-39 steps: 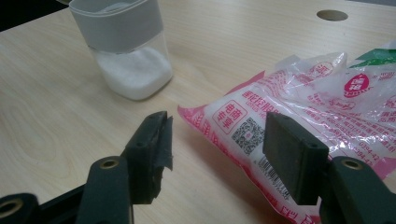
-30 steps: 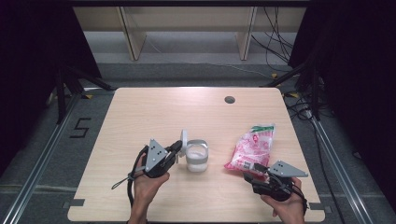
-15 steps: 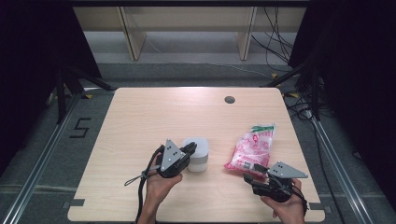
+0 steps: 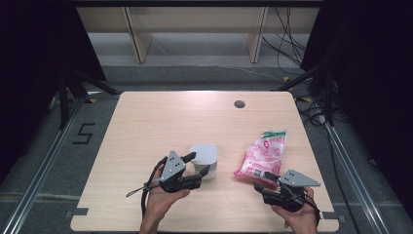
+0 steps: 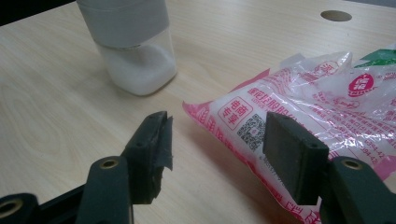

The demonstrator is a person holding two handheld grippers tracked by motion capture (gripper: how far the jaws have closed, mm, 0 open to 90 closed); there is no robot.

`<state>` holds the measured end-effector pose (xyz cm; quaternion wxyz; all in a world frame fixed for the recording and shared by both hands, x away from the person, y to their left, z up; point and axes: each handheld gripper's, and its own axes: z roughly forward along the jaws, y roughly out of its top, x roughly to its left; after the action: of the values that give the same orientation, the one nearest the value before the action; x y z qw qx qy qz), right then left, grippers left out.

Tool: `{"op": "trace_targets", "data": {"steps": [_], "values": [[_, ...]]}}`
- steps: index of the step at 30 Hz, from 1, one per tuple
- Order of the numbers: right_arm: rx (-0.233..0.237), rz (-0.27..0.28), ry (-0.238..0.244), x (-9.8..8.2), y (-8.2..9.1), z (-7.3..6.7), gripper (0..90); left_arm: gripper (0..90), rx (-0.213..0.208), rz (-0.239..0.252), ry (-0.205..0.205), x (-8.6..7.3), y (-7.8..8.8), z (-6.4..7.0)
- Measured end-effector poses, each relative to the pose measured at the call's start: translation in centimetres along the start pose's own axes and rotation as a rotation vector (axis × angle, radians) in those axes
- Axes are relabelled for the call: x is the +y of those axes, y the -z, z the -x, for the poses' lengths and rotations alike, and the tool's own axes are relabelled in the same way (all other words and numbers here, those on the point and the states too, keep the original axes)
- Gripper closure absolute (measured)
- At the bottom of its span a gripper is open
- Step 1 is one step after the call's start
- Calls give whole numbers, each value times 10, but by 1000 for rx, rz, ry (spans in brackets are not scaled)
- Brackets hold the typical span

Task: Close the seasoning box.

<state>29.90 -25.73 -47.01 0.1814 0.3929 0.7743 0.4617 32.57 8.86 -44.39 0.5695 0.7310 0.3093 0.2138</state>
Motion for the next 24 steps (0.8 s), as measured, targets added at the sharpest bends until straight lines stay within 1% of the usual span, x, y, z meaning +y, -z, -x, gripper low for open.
{"op": "trace_targets", "data": {"steps": [1,2,3,4,5,6,7,8,9,10,11,12,13,14,15,16,17,18,19,20,21,22,23,24], "values": [[-3,-3,-5,0,0,-1,416,318,2,-1,12,-1,2,0],[1,5,-18,-1,-1,-1,416,310,-3,8,3,-3,4,-1],[1,8,-8,-1,-1,-1,416,302,16,1,15,-4,6,0],[-8,12,11,-1,-1,1,416,293,21,2,0,-5,7,0],[-8,13,11,-1,-1,1,416,288,20,7,7,-6,8,0],[1,8,-4,-1,-1,0,416,285,27,16,6,-7,8,0],[0,7,-7,-1,-1,0,415,282,25,11,-19,-8,9,-1],[1,8,-6,-1,-1,-1,415,281,33,9,17,-9,10,1],[-3,-1,-1,0,-1,0,414,280,37,9,-4,-10,10,1],[-5,5,-2,-1,-2,-1,414,280,44,1,0,-11,11,2],[-6,4,6,-1,-2,-1,414,279,48,-4,-5,-12,12,2],[-4,4,3,-1,-2,-1,414,278,52,-3,4,-14,11,3],[-1,6,7,-1,-2,-1,414,278,53,-6,2,-16,11,3],[7,3,-1,-1,-3,-1,414,278,50,-8,1,-17,10,3],[3,2,-4,-1,-2,-1,413,278,56,-14,10,-19,11,4],[-7,2,7,-1,-4,-1,413,278,61,-16,3,-20,11,5],[-8,2,9,-1,-4,-1,412,278,66,-18,-3,-20,12,5],[-9,0,7,-1,-4,-1,412,278,64,-16,-13,-21,12,5],[-9,1,7,-1,-4,-1,412,278,54,-7,4,-22,13,6],[4,1,3,-1,-3,-1,412,278,61,-15,11,-22,15,8],[8,1,1,-1,-3,-2,412,276,50,-1,-7,-23,15,8],[4,6,22,-1,-3,-1,411,273,55,-14,-2,-23,17,11],[7,0,14,-1,-2,-2,409,270,44,-17,-27,-23,18,11],[10,-8,1,-1,-2,-3,408,269,47,-21,-7,-25,19,14]]}}
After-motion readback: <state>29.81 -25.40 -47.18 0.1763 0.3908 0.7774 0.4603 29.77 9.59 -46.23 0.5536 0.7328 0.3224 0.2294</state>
